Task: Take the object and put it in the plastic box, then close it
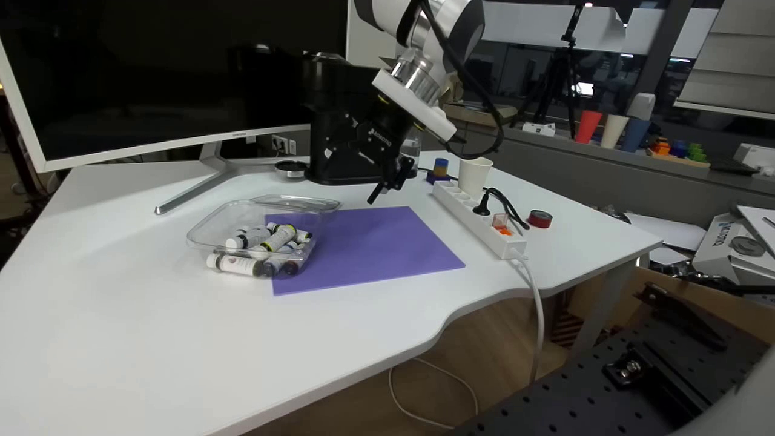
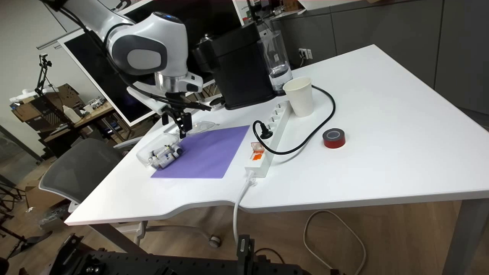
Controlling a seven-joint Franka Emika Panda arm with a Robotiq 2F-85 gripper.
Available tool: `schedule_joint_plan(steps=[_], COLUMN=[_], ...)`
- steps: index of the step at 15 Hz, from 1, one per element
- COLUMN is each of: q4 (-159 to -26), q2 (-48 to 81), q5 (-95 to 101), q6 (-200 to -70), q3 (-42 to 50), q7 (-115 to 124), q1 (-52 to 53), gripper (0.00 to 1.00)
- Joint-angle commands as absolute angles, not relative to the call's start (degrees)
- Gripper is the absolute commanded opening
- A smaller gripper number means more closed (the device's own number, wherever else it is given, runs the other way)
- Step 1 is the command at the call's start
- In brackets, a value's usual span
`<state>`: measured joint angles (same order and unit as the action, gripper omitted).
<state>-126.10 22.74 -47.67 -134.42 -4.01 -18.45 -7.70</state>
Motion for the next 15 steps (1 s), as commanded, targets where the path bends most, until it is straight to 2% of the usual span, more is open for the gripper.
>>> schedule_joint_plan(steps=[1, 4, 15], q4=[-123.1, -122.1, -119.1], q2=[26.3, 28.3, 33.5], q5=[-49.9, -47.4, -50.6], q6=[-137.2, -143.6, -146.6], q3=[-3.5, -3.2, -5.2], q7=[-20.0, -20.1, -21.5], q1=[-7.2, -6.5, -8.8], gripper=[1.0, 1.0, 1.0])
